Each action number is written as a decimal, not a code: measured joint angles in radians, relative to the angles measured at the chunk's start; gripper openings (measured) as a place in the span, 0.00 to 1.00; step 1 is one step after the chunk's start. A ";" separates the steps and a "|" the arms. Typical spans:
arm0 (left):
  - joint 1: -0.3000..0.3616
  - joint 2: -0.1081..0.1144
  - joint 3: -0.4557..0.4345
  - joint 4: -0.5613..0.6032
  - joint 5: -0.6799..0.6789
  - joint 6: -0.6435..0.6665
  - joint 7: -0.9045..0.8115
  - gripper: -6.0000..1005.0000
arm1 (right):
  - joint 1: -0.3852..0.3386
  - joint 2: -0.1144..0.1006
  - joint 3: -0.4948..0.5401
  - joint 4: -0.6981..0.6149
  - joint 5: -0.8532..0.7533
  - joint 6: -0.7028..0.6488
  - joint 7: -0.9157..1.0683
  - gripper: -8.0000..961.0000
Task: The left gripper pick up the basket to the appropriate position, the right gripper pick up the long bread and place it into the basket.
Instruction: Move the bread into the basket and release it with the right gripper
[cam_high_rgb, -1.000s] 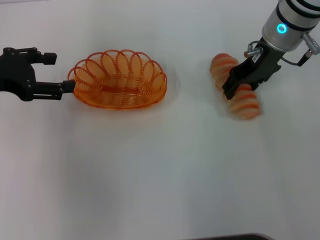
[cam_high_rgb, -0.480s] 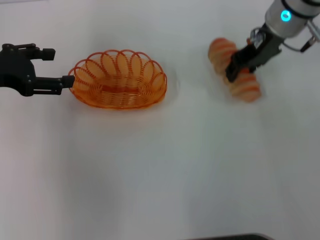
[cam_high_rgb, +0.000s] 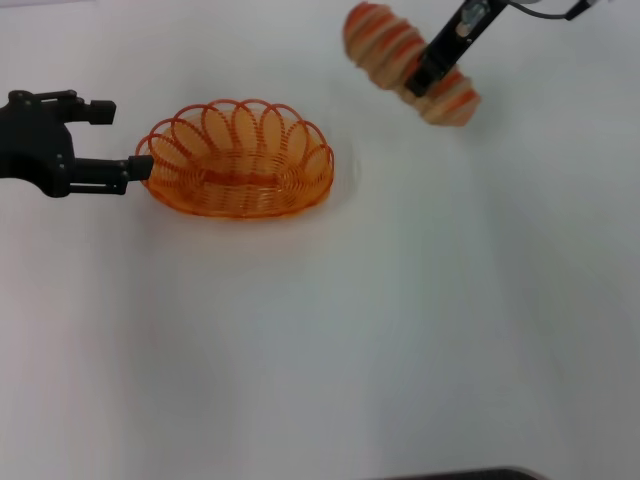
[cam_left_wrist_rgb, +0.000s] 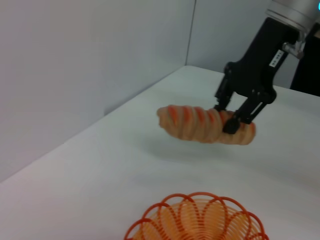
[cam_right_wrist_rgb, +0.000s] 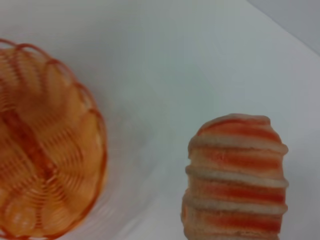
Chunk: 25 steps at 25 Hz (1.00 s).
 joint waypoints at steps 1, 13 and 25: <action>0.000 0.000 0.000 0.000 0.001 0.005 0.000 0.85 | 0.006 0.002 -0.002 -0.001 0.010 -0.006 -0.037 0.48; 0.011 -0.010 -0.001 -0.001 0.002 0.014 -0.003 0.85 | 0.033 0.014 -0.206 -0.077 0.203 -0.086 -0.284 0.39; 0.010 -0.013 -0.002 -0.005 -0.001 0.005 -0.004 0.85 | 0.056 0.019 -0.348 -0.077 0.272 -0.046 -0.342 0.29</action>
